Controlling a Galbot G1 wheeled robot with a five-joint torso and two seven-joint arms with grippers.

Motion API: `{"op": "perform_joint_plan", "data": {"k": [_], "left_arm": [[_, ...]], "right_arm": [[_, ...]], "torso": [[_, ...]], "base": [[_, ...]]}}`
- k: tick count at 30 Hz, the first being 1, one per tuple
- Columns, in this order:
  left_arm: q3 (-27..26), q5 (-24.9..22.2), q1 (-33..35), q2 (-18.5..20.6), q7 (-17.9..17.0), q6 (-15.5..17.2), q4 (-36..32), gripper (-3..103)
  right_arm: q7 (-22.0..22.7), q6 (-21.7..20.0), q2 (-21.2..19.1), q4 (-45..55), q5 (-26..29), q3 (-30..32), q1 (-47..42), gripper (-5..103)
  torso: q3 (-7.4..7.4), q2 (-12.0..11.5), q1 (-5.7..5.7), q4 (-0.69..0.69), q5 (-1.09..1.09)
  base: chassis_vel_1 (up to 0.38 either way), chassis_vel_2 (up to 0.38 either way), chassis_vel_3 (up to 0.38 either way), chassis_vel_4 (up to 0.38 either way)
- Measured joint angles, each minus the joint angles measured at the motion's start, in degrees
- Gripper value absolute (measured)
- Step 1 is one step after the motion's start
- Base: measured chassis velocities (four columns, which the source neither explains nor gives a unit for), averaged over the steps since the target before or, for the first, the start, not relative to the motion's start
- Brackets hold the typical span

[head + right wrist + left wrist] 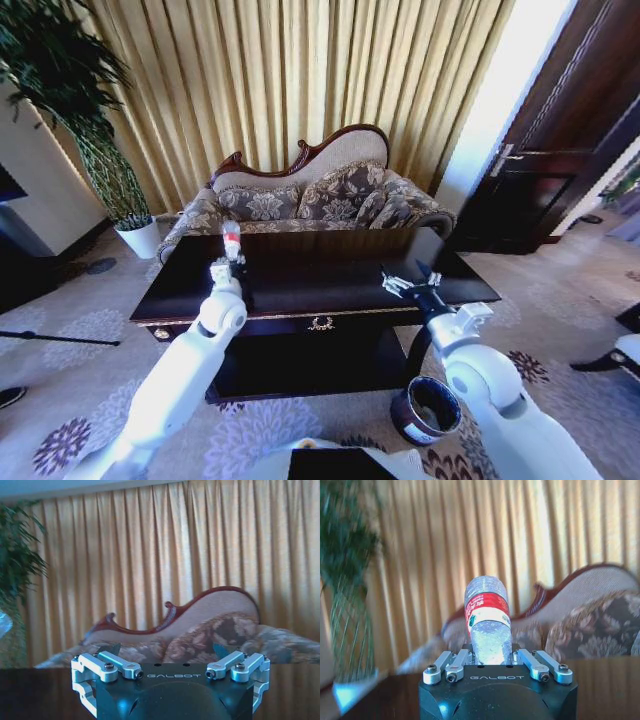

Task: Move to the front of the table and place the trash on the table into the trash bin.

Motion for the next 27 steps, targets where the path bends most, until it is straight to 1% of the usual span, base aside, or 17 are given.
{"op": "perform_joint_plan", "data": {"k": [2,3,4,5,7,8,9,10,12,13,14,16,18,20,22,23,27], "left_arm": [[-0.5,4.6,1.1,1.8,3.4,-3.1,-0.8,30],[-0.5,4.6,1.1,1.8,3.4,-3.1,-0.8,30],[-0.6,6.4,1.6,2.7,4.6,-4.3,-1.2,30],[-0.6,9.0,2.5,4.4,6.5,-6.5,-1.9,30],[-0.6,12.7,3.9,7.0,9.2,-9.6,-2.8,30],[-0.7,13.9,4.2,7.8,10.0,-10.6,-3.0,30],[-0.7,13.9,4.2,7.8,10.0,-10.6,-3.0,30],[-0.7,16.6,4.7,9.4,11.8,-13.1,-3.2,30],[-0.4,20.4,4.8,11.7,14.2,-16.6,-3.1,30],[0.1,21.7,4.6,12.6,15.0,-17.8,-2.9,30],[0.1,21.7,4.6,12.6,15.0,-17.8,-2.9,30],[1.8,23.9,3.7,14.5,16.4,-20.5,-2.6,30],[3.3,25.2,2.9,15.4,16.8,-21.6,-2.7,30],[4.0,25.6,2.7,15.7,16.8,-21.8,-2.9,30],[6.1,26.6,1.9,16.7,17.0,-22.0,-3.5,30],[6.1,26.6,1.9,16.7,17.0,-22.0,-3.5,30],[8.8,28.0,1.2,17.9,17.9,-22.5,-4.0,30]], "right_arm": [[-0.1,-0.2,-1.2,-0.4,3.4,-1.0,2.0,100],[-0.1,-0.2,-1.2,-0.4,3.4,-1.0,2.0,100],[-0.1,-0.3,-1.8,-0.6,4.9,-1.5,2.8,100],[-0.3,-0.3,-2.6,-1.0,7.9,-2.5,4.3,100],[-0.4,-0.4,-3.7,-1.6,12.3,-4.6,6.6,100],[-0.4,-0.5,-3.9,-1.8,13.6,-5.3,7.3,100],[-0.4,-0.5,-3.9,-1.8,13.6,-5.3,7.3,100],[-0.7,-0.6,-4.3,-2.3,16.2,-7.0,9.1,100],[-1.7,-1.0,-4.3,-3.3,19.4,-9.7,12.0,100],[-2.0,-1.0,-4.1,-3.6,20.1,-10.9,13.1,100],[-2.0,-1.0,-4.1,-3.6,20.1,-10.9,13.1,100],[-2.4,-1.1,-3.2,-5.1,22.7,-15.5,17.7,100],[-2.5,-1.2,-2.5,-6.6,23.8,-19.3,21.6,100],[-2.5,-1.2,-2.2,-7.2,24.0,-20.6,23.1,100],[-2.5,-1.2,-1.1,-9.5,24.7,-25.2,27.8,100],[-2.5,-1.2,-1.1,-9.5,24.7,-25.2,27.8,100],[-2.5,-0.9,0.6,-11.3,25.0,-28.9,31.6,100]], "torso": [[0.00,0.0,0.00,0.00,0.00],[0.00,0.0,0.00,0.00,0.00],[0.00,0.0,0.00,0.01,0.00],[0.00,0.0,0.00,0.00,0.00],[0.00,0.0,0.00,0.00,0.00],[0.00,0.0,0.00,0.00,0.00],[0.00,0.0,0.00,0.00,0.00],[0.00,0.0,0.00,0.01,-0.01],[0.00,0.0,0.00,0.01,0.00],[-0.01,0.0,0.00,0.00,-0.01],[-0.01,0.0,0.00,0.00,-0.01],[0.00,0.0,0.00,-0.01,0.00],[0.00,0.0,0.00,0.00,0.00],[0.00,0.0,0.00,0.00,0.00],[0.00,0.0,0.01,0.01,-0.01],[0.00,0.0,0.01,0.01,-0.01],[0.00,0.0,0.00,0.01,0.01]], "base": [[0.000,0.000,0.000,0.000],[0.000,0.000,0.000,0.000],[0.000,0.000,0.000,0.000],[0.000,0.000,0.000,0.000],[0.000,0.000,0.000,0.000],[0.000,0.000,0.000,0.000],[0.000,0.000,0.000,0.000],[0.000,0.000,0.000,0.000],[0.000,0.000,0.000,0.000],[0.000,0.000,0.000,0.000],[0.000,0.000,0.000,0.000],[0.000,0.000,0.000,0.000],[0.000,0.000,0.000,0.000],[0.000,0.000,0.000,0.000],[0.000,0.000,0.000,0.000],[0.000,0.000,0.000,0.000],[0.000,0.000,0.000,0.000]]}}
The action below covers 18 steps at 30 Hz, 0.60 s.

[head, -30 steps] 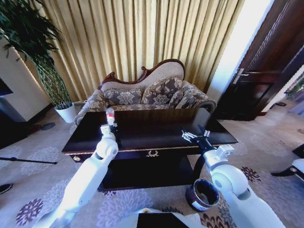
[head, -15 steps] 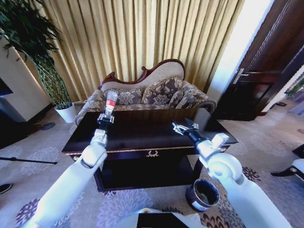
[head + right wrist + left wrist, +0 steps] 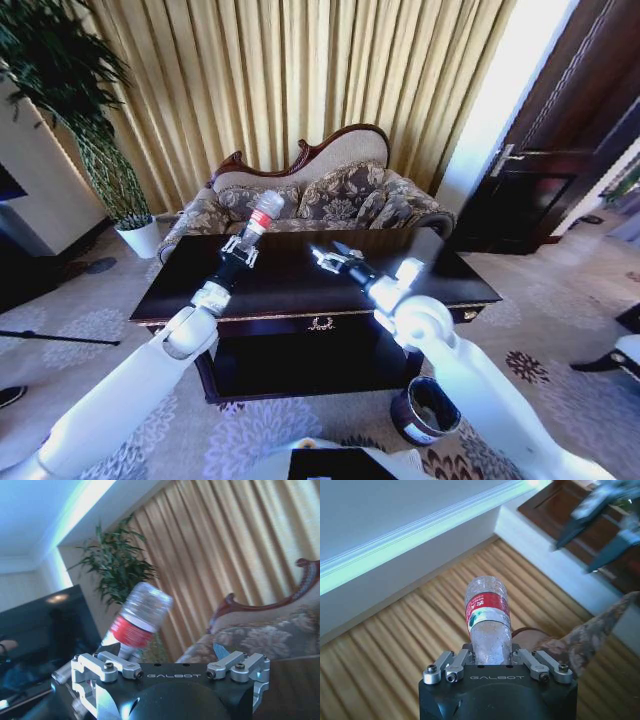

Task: Move to the front of the table and place the trash on the table into the trash bin.

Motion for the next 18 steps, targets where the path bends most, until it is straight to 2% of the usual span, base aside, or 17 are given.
{"op": "perform_joint_plan", "data": {"k": [10,18], "left_arm": [[6.5,1.5,-2.4,2.4,0.7,-0.3,-2.1,30],[8.4,1.2,-2.8,4.1,1.9,-0.1,-4.9,30]], "right_arm": [[0.1,0.2,3.1,-3.0,1.4,-5.6,6.0,100],[0.2,0.1,4.4,-4.0,1.3,-7.1,7.6,100]], "torso": [[0.00,0.0,0.00,-0.01,-0.01],[-0.01,0.0,0.00,-0.01,0.00]], "base": [[0.000,0.000,0.000,0.000],[0.000,0.000,0.000,0.000]]}}
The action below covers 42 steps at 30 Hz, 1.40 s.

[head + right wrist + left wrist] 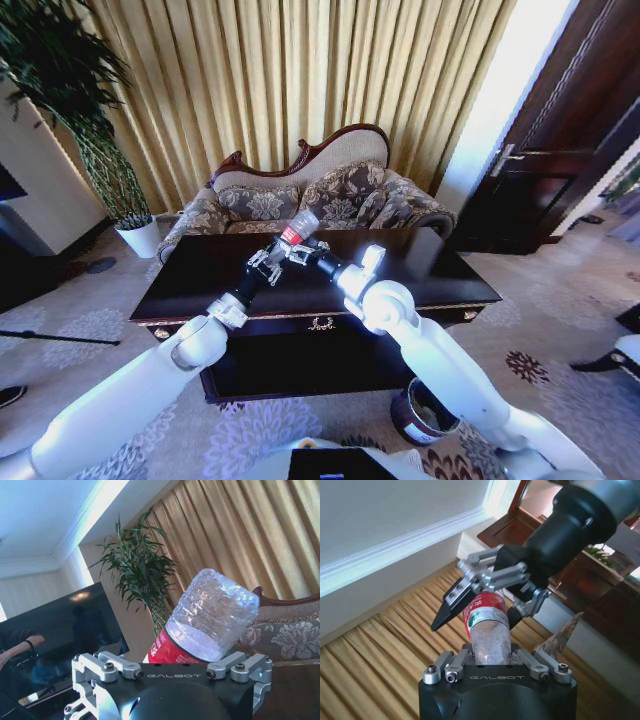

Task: Move to the front of the table and place the trash on the table into the trash bin.

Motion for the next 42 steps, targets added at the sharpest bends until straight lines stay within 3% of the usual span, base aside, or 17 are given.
{"op": "perform_joint_plan", "data": {"k": [4,5,7,14,16,19,26,29,30,32,35,36,38,40,42], "left_arm": [[-0.1,0.0,0.6,0.3,0.2,0.0,-0.4,30],[-0.4,0.0,1.0,0.3,0.2,0.0,-0.6,30],[-0.6,0.0,1.2,0.3,0.2,0.0,-0.6,30],[-2.1,0.0,3.1,0.6,0.1,-0.2,-1.2,30],[-2.4,0.0,3.4,0.6,0.1,-0.2,-1.3,29],[-2.7,-0.1,4.0,0.9,0.1,-0.3,-1.8,29],[-3.3,-0.3,5.3,1.6,0.1,-0.4,-2.7,32],[-3.7,-2.8,6.6,2.6,1.1,-1.6,-3.5,48],[-3.7,-2.8,6.6,2.6,1.1,-1.6,-3.5,48],[-4.0,-6.2,7.7,3.4,2.0,-2.6,-5.1,60],[-4.8,-7.9,9.3,3.8,2.2,-2.4,-6.6,66],[-6.2,-8.4,11.1,4.1,2.2,-2.1,-7.7,76],[-7.2,-8.7,12.3,4.3,2.1,-2.0,-8.4,76],[-10.1,-10.2,14.8,4.5,1.5,-1.1,-9.7,87],[-14.1,-13.3,17.3,4.3,-1.7,1.0,-11.2,96]], "right_arm": [[0.0,0.0,0.3,-0.4,-0.1,-0.1,0.4,102],[0.1,0.0,0.4,-0.6,-0.1,-0.1,0.6,97],[0.1,0.0,0.4,-0.7,-0.2,0.0,0.6,97],[0.1,0.0,0.0,-0.8,-0.2,0.5,0.8,66],[0.1,0.0,-0.1,-0.7,-0.2,0.5,0.7,66],[-0.1,0.0,-0.2,-0.4,-0.3,0.8,0.4,56],[-0.3,0.1,-0.1,-0.3,-1.1,1.5,-0.3,46],[-0.9,0.6,-0.2,-1.0,-3.5,2.4,-0.7,37],[-0.9,0.6,-0.2,-1.0,-3.5,2.4,-0.7,37],[-1.9,1.1,-0.6,-2.2,-6.3,3.0,-1.1,33],[-2.3,1.4,-0.9,-3.2,-7.8,3.8,-1.3,27],[-2.3,1.5,-1.3,-3.9,-8.6,4.5,-1.7,25],[-2.3,1.6,-1.7,-4.2,-9.0,5.1,-2.0,25],[-2.3,1.7,-2.6,-4.7,-10.8,6.7,-3.0,25],[-2.3,2.1,-4.2,-5.1,-14.7,9.5,-4.6,25]], "torso": [[0.00,0.0,0.00,0.00,0.00],[0.00,0.0,0.00,0.01,-0.01],[0.00,0.0,0.00,0.01,0.00],[0.00,0.0,0.00,0.00,0.00],[0.00,0.0,0.00,0.00,0.00],[0.00,0.0,0.00,0.00,-0.01],[0.00,0.0,0.00,0.00,0.00],[0.00,0.0,0.00,0.01,0.00],[0.00,0.0,0.00,0.01,0.00],[0.00,0.0,0.00,-0.01,0.02],[0.00,0.0,0.00,0.00,0.00],[0.00,0.0,0.00,0.00,0.01],[0.00,0.0,0.00,0.01,0.00],[0.00,0.0,0.00,0.02,0.00],[0.00,0.0,-0.01,0.01,0.00]], "base": [[0.000,0.000,0.000,0.000],[0.000,0.000,0.000,0.000],[0.000,0.000,0.000,0.000],[0.000,0.000,0.000,0.000],[0.000,0.000,0.000,0.000],[0.000,0.000,0.000,0.000],[0.000,0.000,0.000,0.000],[0.000,0.000,0.000,0.000],[0.000,0.000,0.000,0.000],[0.000,0.000,0.000,0.000],[0.000,0.000,0.000,0.000],[0.000,0.000,0.000,0.000],[0.000,0.000,0.000,0.000],[0.000,0.000,0.000,0.000],[0.000,0.000,0.000,0.000]]}}
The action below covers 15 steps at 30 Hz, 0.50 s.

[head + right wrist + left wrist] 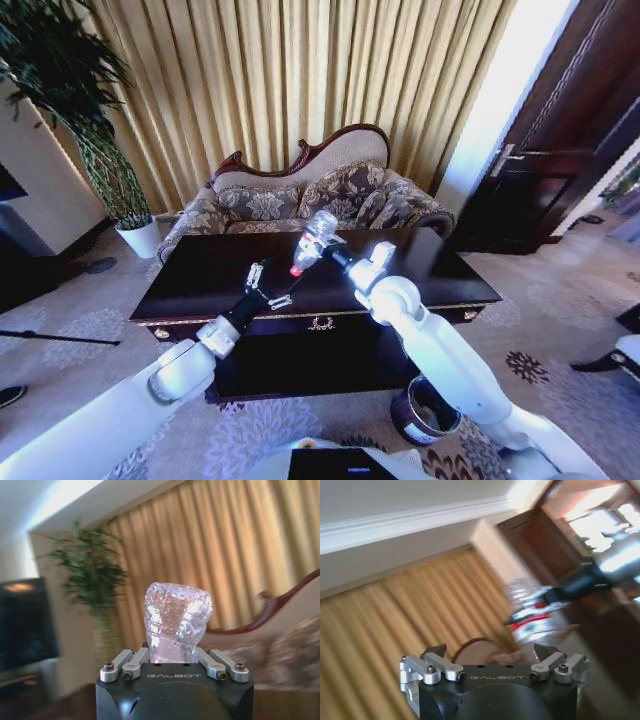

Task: Move to the front of the table and place the trash on the table into the trash bin.

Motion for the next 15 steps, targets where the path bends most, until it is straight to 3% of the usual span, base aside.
{"op": "perform_joint_plan", "data": {"k": [1,3,5,8,15], "left_arm": [[0.0,0.0,0.0,0.0,0.0,0.0,0.0,96],[-4.3,-3.7,2.1,-1.2,-4.1,1.8,-0.3,100],[-5.6,-4.6,2.7,-1.6,-4.6,2.2,-0.3,100],[-13.5,-7.7,5.8,-4.4,-6.2,3.2,1.1,100],[-21.3,-13.8,6.5,-10.0,-9.0,6.8,3.3,100]], "right_arm": [[0.0,0.0,0.0,0.0,0.0,0.0,0.0,25],[0.9,0.8,-1.6,-0.3,-5.4,2.9,-1.8,25],[1.2,1.0,-1.9,-0.3,-6.1,3.5,-2.1,25],[3.1,1.7,-3.6,0.6,-9.7,7.8,-4.8,25],[5.1,2.5,-6.0,1.8,-12.6,12.9,-10.7,25]], "torso": [[0.00,0.0,0.00,0.00,0.00],[0.00,0.0,0.00,-0.03,0.01],[0.00,0.0,0.00,-0.03,0.01],[0.00,0.0,0.00,0.00,0.01],[0.00,0.0,0.00,-0.01,0.00]], "base": [[0.000,0.000,0.000,0.000],[0.000,0.000,0.000,0.000],[0.000,0.000,0.000,0.000],[0.000,0.000,0.000,0.000],[0.000,0.000,0.000,0.000]]}}
